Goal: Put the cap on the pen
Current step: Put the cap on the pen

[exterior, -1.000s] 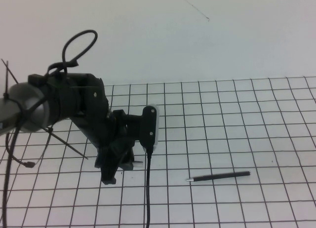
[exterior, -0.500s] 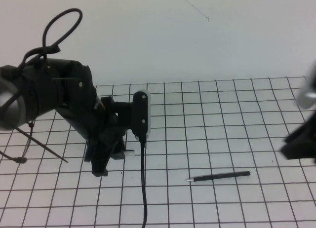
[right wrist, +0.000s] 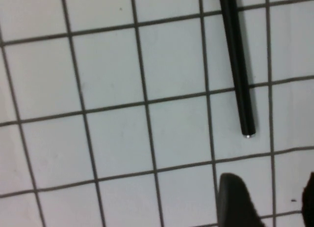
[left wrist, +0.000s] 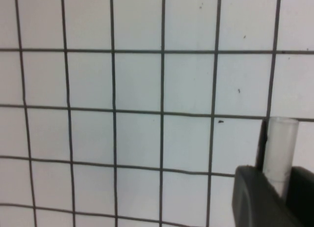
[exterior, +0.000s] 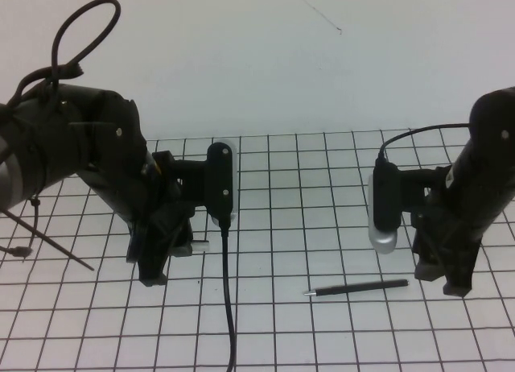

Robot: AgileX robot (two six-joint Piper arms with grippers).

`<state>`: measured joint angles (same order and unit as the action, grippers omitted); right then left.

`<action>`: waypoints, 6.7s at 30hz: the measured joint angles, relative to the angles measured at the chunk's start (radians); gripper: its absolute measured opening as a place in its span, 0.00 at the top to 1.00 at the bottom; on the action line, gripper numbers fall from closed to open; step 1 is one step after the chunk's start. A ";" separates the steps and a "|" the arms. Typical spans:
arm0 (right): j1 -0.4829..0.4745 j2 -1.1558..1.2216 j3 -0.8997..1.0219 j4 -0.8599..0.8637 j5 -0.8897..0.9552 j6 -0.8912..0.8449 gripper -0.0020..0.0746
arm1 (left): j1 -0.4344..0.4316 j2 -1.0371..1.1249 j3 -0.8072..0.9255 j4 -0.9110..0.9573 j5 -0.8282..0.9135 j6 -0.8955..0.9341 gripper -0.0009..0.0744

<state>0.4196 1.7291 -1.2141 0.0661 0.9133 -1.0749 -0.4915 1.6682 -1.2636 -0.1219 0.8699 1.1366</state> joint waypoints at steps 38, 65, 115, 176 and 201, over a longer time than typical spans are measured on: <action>0.000 0.255 -0.083 0.048 -0.065 -0.119 0.57 | 0.000 -0.002 0.000 0.023 0.089 -0.058 0.88; 0.000 0.206 -0.255 0.119 0.383 0.226 0.98 | 0.000 -0.020 0.000 0.024 -0.349 0.171 0.99; 0.315 -0.393 0.177 0.505 0.407 0.532 0.98 | -0.153 -0.856 0.731 -0.403 -0.715 0.517 0.99; 0.327 -0.212 0.116 0.637 0.273 0.491 0.98 | -0.259 -0.943 0.926 -0.409 -0.850 0.623 0.99; 0.327 -0.204 0.116 0.611 0.245 0.491 0.98 | -0.259 -0.948 0.926 -0.392 -0.785 0.623 0.99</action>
<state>0.7464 1.5255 -1.0984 0.6776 1.1586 -0.5843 -0.7505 0.7205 -0.3379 -0.5141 0.0851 1.7595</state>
